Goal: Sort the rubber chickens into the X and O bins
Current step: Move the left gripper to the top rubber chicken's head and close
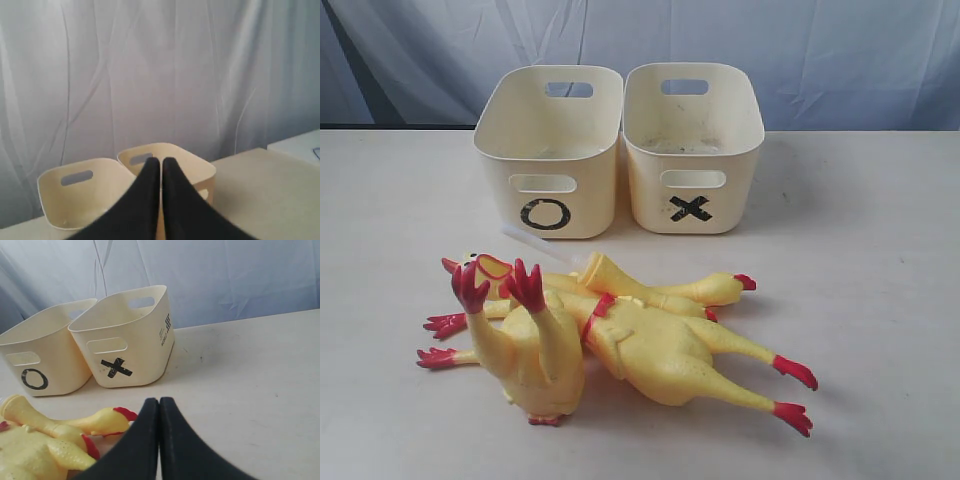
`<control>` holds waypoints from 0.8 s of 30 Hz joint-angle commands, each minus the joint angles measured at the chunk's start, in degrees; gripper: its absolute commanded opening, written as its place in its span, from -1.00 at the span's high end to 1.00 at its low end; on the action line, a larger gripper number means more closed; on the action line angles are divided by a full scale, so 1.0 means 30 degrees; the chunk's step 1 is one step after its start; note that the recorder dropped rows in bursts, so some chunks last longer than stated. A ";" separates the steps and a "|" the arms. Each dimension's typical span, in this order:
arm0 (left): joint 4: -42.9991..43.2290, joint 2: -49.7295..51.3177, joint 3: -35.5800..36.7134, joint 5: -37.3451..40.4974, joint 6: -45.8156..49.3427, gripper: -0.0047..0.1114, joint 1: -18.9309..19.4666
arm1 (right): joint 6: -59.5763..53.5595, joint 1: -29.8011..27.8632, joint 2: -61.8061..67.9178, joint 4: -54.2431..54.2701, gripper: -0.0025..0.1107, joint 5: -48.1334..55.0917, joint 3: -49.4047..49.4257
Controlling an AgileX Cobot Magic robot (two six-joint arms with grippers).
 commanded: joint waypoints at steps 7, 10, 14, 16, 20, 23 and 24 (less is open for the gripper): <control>0.5405 0.6161 -0.1481 -0.3509 0.1444 -0.26 -0.0008 | -0.0036 0.0031 -0.0115 0.0021 0.97 0.0064 0.0148; 0.6198 0.6629 -0.1481 -0.3637 0.1548 -0.27 -0.0008 | -0.0036 0.0031 -0.0115 0.0021 0.97 0.0105 0.0148; 0.6725 0.6776 -0.1481 -0.3982 0.1540 -0.27 -0.0008 | -0.0036 0.0031 -0.0115 0.0055 0.97 0.0188 0.0148; 0.6725 0.6776 -0.1481 -0.4577 0.1540 -0.27 -0.0008 | -0.0036 0.0031 -0.0115 0.0055 0.97 0.0188 0.0148; 0.7073 0.6776 -0.1481 -0.5359 0.1491 -0.27 -0.0008 | -0.0036 0.0031 -0.0115 0.0055 0.97 0.0188 0.0148; 0.8151 0.6810 -0.1481 -0.5472 0.1150 -0.27 -0.0008 | -0.0036 0.0031 -0.0115 0.0055 0.97 0.0188 0.0148; 0.8259 0.6808 -0.1481 -0.5519 0.0911 -0.27 -0.0008 | -0.0036 0.0031 -0.0115 0.0055 0.97 0.0188 0.0148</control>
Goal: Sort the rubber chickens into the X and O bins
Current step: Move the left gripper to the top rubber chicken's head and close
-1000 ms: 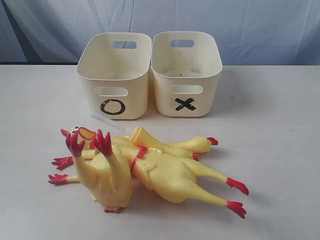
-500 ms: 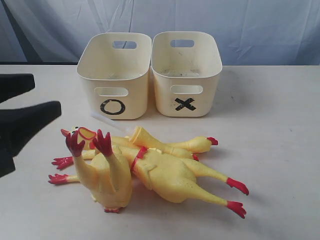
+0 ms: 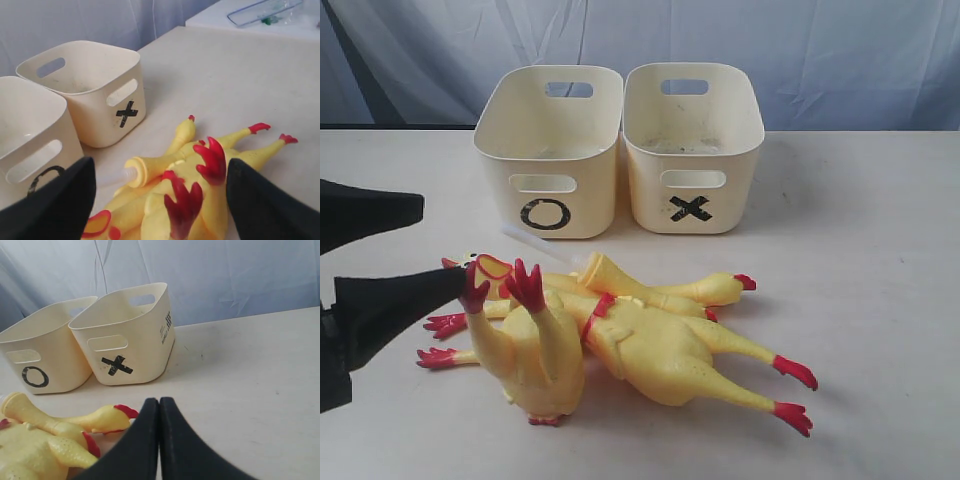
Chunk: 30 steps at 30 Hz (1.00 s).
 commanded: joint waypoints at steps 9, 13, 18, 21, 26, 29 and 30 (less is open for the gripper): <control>0.1288 0.0037 -0.0149 -0.0903 -0.0654 -0.27 -0.0008 | -0.0036 0.0031 -0.0115 0.0020 0.97 0.0070 0.0148; 0.1288 0.0037 -0.0149 -0.0795 -0.0654 -0.27 -0.0008 | -0.0036 0.0031 -0.0115 0.0020 0.97 0.0070 0.0148; 0.1213 0.0205 -0.0149 -0.0615 -0.0582 -0.27 -0.0036 | -0.0036 0.0031 -0.0115 0.0020 0.97 0.0070 0.0148; 0.1128 0.0658 -0.0149 -0.0702 -0.0571 -0.27 -0.0036 | -0.0036 0.0031 -0.0115 0.0020 0.97 0.0070 0.0148; 0.0821 0.1614 -0.0149 -0.0702 0.0129 -0.27 -0.0036 | -0.0036 0.0031 -0.0115 0.0020 0.97 0.0070 0.0148; 0.0536 0.2002 -0.0149 -0.0863 0.0491 -0.27 -0.0036 | -0.0036 0.0031 -0.0115 0.0020 0.97 0.0070 0.0148; 0.0454 0.2054 -0.0149 -0.0895 0.0597 -0.27 -0.0036 | -0.0036 0.0031 -0.0115 0.0020 0.97 0.0070 0.0148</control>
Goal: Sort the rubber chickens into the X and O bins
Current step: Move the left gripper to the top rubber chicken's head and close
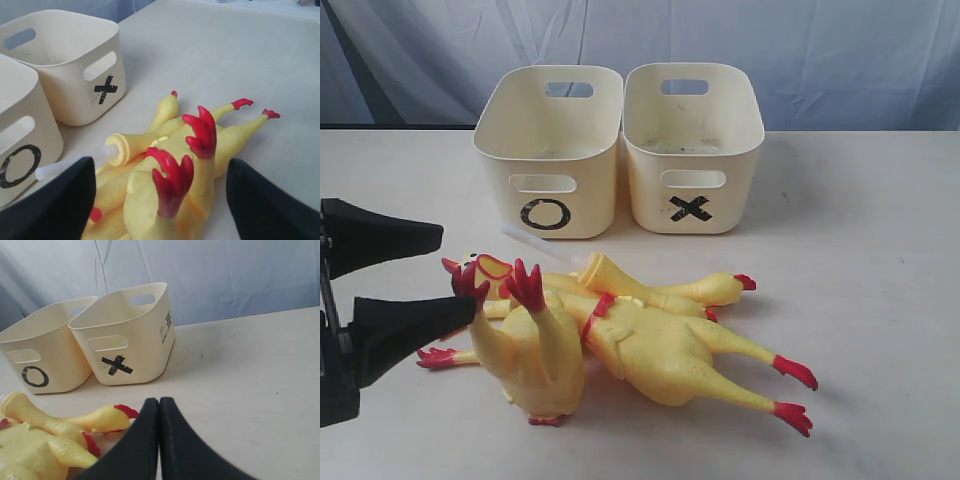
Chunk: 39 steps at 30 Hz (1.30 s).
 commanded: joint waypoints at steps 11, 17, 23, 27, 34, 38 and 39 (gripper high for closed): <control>-0.1002 0.0402 -0.0138 -0.0315 0.1265 -0.27 -0.0036 | -0.0036 0.0031 -0.0115 0.0067 0.97 0.0071 0.0148; -0.1029 0.0402 -0.0138 -0.0437 0.1407 -0.27 -0.0471 | -0.0036 0.0031 -0.0115 0.0067 0.97 0.0071 0.0148; -0.1029 0.1493 -0.0138 0.0997 0.1569 -0.27 -0.1570 | -0.0036 0.0031 -0.0115 0.0067 0.97 0.0071 0.0148; -0.1471 0.2246 -0.0138 0.0905 0.2414 -0.27 -0.1570 | -0.0036 0.0031 -0.0115 0.0067 0.97 0.0071 0.0148; -0.1953 0.3080 -0.0138 0.0774 0.2845 -0.27 -0.1570 | -0.0036 0.0031 -0.0115 0.0067 0.97 -0.0016 0.0148; -0.2097 0.3392 -0.0138 0.0164 0.2955 -0.16 -0.1570 | -0.0036 0.0031 -0.0115 0.0101 0.97 -0.0013 0.0148; -0.2140 0.3392 -0.0138 0.0095 0.3109 -0.09 -0.1570 | -0.0036 0.0031 -0.0115 0.0139 0.97 -0.0013 0.0148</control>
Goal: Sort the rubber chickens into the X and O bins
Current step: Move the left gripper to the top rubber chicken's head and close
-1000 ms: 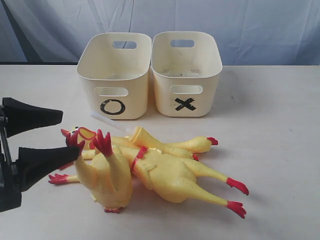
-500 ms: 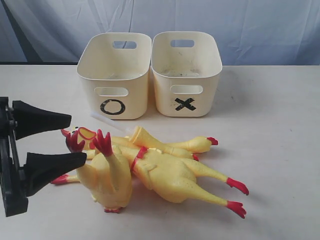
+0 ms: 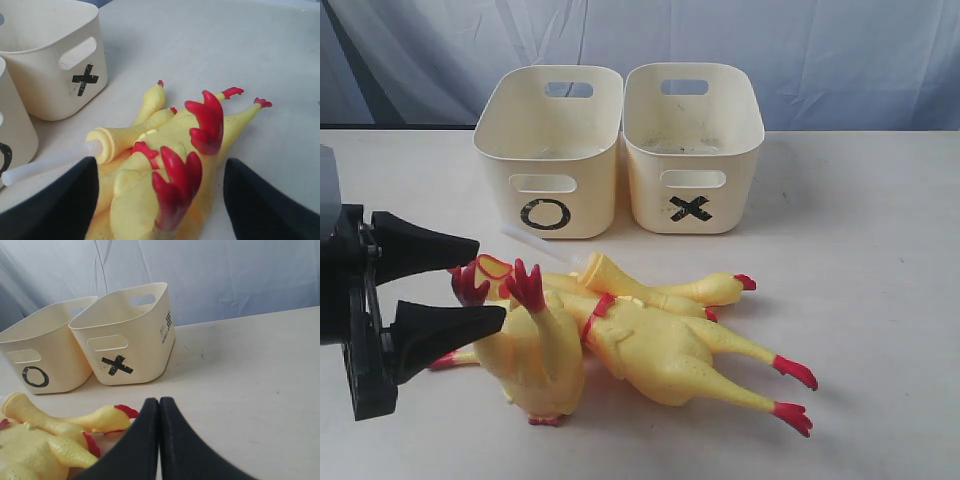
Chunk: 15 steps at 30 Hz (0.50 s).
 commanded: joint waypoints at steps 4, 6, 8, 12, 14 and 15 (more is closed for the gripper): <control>-0.0461 0.0192 -0.0106 -0.0716 0.0583 0.19 -0.0108 | -0.0036 0.0031 -0.0115 0.0106 0.97 -0.0013 0.0148; -0.0467 0.0192 -0.0106 -0.0755 0.0578 0.33 -0.0108 | -0.0036 0.0031 -0.0115 0.0106 0.97 -0.0013 0.0148; -0.0467 0.0192 -0.0106 -0.0796 0.0578 0.47 -0.0108 | -0.0036 0.0031 -0.0115 0.0106 0.97 -0.0013 0.0148; -0.0467 0.0192 -0.0106 -0.0916 0.0578 0.70 -0.0108 | -0.0036 0.0031 -0.0115 0.0106 0.97 -0.0013 0.0148; -0.0467 0.0192 -0.0106 -0.1004 0.0578 0.80 -0.0108 | -0.0036 0.0031 -0.0115 0.0106 0.97 -0.0013 0.0148; -0.0467 0.0192 -0.0106 -0.1093 0.0578 0.86 -0.0108 | -0.0036 0.0031 -0.0115 0.0097 0.97 0.0038 0.0148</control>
